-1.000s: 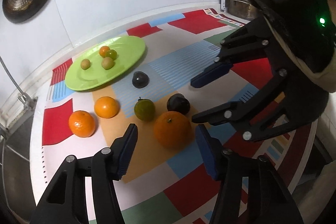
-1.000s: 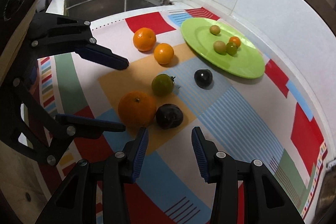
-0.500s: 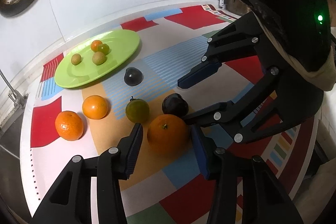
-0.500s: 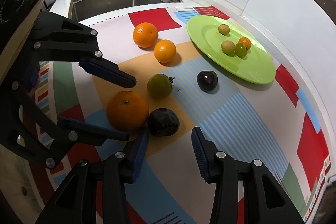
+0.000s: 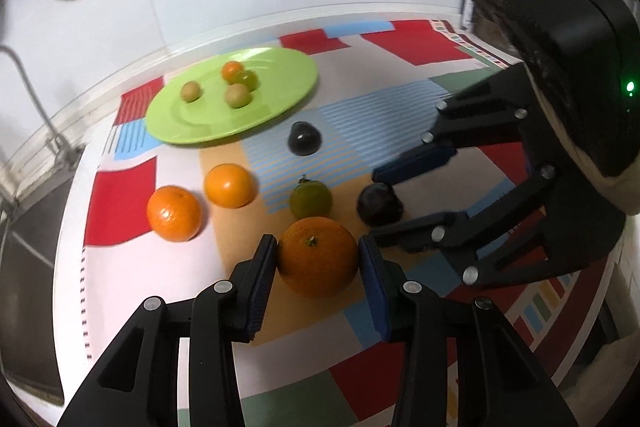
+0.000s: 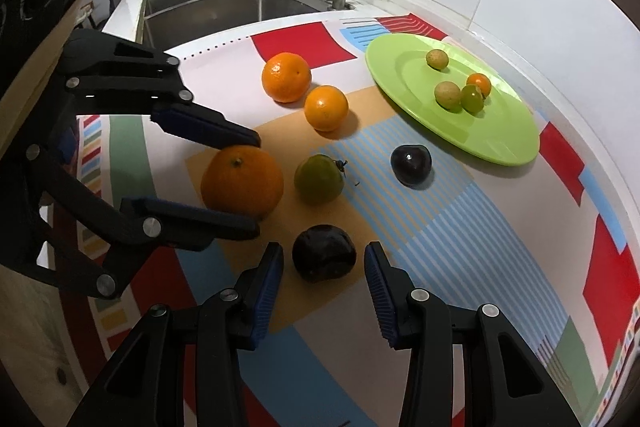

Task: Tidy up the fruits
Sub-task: 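Move left tool around the large orange while right tool approaches a dark plum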

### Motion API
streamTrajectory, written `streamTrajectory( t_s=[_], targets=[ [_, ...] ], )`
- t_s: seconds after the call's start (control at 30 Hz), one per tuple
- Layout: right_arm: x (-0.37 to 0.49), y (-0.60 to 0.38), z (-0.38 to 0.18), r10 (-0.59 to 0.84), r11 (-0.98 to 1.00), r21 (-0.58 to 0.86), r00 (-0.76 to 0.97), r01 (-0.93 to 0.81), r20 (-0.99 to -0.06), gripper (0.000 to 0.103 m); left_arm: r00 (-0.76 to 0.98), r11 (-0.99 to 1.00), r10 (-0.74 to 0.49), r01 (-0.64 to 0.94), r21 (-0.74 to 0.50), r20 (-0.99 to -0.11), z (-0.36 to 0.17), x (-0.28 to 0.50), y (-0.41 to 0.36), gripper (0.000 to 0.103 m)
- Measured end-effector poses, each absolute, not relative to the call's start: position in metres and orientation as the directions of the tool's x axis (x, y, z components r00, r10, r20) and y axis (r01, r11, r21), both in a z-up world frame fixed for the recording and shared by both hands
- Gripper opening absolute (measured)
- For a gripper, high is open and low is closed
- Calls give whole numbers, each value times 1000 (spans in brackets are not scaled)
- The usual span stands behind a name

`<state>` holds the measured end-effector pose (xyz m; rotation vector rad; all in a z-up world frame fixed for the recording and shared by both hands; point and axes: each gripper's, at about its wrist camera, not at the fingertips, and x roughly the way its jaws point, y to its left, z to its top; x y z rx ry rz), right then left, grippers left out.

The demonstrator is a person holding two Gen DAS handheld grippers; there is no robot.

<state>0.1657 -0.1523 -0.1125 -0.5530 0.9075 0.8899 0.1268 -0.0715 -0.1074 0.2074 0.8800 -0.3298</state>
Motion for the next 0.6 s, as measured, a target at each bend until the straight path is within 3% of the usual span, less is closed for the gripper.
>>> streamTrajectory(
  t_s=[0.1,0.6],
  targets=[
    [167,-153,-113,423,551,-27,307,-834,-853,33,596,946,-184,323,24,-781,-108,127,-66,41],
    [155,-162,-84,459,706,57,395,-706,-796,33,647,972,-182,235,-33,-740,-76,114,-48,41]
  ],
)
